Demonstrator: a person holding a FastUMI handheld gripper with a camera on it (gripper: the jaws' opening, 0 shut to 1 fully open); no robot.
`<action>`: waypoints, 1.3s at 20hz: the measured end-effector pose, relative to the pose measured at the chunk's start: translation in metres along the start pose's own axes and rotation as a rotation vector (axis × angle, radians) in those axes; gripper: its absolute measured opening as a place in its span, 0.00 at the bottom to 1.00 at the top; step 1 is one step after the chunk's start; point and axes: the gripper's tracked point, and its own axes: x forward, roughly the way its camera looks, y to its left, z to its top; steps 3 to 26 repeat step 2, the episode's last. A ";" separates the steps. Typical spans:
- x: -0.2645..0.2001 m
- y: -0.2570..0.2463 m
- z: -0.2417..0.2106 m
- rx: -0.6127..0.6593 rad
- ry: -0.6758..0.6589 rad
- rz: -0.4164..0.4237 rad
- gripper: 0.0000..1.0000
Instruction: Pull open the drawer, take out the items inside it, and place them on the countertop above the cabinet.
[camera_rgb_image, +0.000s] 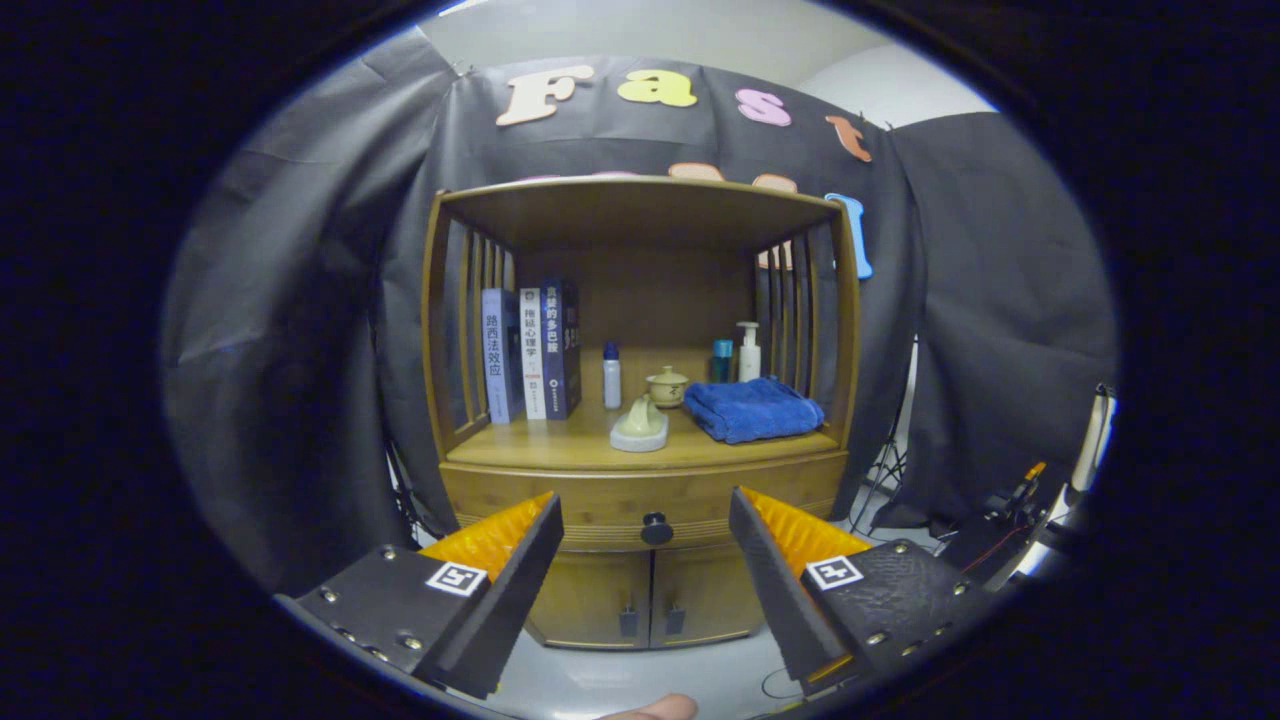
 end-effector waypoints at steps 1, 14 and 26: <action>-0.007 -0.001 0.000 0.000 -0.002 -0.002 1.00; -0.011 -0.001 0.001 0.002 -0.002 -0.003 1.00; -0.011 -0.001 0.001 0.002 -0.002 -0.003 1.00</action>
